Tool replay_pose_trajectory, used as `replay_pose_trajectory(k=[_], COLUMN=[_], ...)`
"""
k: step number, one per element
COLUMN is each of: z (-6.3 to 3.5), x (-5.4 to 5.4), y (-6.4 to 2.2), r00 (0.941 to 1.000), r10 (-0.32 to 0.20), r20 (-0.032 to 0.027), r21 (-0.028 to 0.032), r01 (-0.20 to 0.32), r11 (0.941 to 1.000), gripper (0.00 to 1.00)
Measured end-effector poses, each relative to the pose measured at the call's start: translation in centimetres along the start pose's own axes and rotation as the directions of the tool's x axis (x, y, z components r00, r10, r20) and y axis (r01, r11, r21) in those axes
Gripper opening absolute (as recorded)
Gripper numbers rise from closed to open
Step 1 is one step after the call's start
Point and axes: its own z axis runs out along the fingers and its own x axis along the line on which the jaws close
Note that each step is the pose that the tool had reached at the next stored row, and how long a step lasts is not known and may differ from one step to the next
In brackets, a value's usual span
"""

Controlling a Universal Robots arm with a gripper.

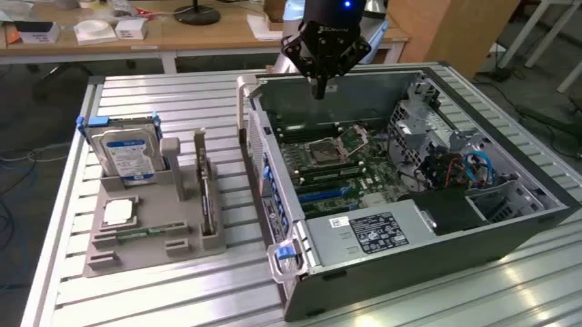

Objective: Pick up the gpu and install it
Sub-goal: 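Reach for the gpu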

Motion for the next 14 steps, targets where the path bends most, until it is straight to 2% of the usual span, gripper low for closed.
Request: replay_pose_trajectory(k=[14], z=[-0.01], x=[0.3], y=[-0.03], r00=[1.0], r10=[0.0], r20=[-0.0001], r21=[0.0001], r01=[0.0], r11=[1.0], gripper=[0.1])
